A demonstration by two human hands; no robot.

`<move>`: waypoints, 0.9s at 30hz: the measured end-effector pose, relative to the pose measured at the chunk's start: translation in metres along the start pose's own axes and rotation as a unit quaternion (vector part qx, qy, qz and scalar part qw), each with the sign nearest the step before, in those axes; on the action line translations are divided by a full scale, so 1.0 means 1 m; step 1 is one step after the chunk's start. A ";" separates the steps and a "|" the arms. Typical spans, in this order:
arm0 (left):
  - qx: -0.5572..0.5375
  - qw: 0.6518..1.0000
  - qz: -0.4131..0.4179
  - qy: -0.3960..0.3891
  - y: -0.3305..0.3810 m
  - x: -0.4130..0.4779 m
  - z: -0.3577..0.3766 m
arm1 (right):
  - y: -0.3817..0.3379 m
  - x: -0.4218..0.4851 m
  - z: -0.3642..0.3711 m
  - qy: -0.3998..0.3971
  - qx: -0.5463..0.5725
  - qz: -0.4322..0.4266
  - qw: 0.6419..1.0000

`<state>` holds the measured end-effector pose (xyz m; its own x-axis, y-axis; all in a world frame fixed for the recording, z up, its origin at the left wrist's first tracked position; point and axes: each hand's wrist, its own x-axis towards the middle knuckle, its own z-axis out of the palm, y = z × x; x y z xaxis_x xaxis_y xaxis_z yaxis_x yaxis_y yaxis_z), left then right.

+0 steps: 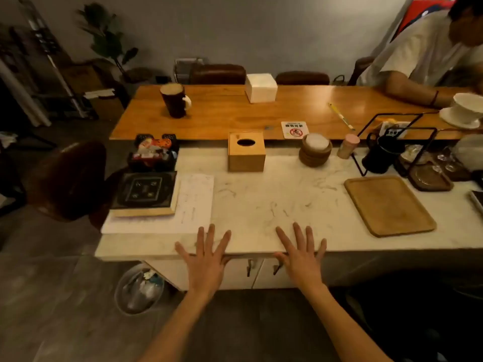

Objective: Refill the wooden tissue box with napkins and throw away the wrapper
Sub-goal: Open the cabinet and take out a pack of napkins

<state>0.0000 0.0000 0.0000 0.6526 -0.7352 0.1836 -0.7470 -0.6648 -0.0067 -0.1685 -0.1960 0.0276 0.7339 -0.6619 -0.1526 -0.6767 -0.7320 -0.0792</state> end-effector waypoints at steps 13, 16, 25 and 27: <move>-0.065 0.921 0.073 0.377 -0.016 0.024 0.071 | 0.016 0.039 0.076 0.456 0.044 -0.082 0.885; -0.076 0.908 0.068 0.406 -0.013 0.026 0.073 | 0.017 0.046 0.079 0.516 0.038 -0.082 0.852; -0.089 0.943 0.041 0.318 -0.007 -0.002 0.047 | 0.008 0.020 0.065 0.438 0.107 -0.107 0.886; -0.178 0.919 0.056 0.346 -0.003 -0.018 0.058 | 0.002 0.008 0.087 0.493 0.212 -0.130 0.834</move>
<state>-0.0023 0.0072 -0.0600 0.4232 -0.4536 0.7843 -0.8797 -0.4128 0.2359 -0.1692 -0.1892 -0.0599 0.4095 -0.4532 0.7918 -0.2932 -0.8872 -0.3562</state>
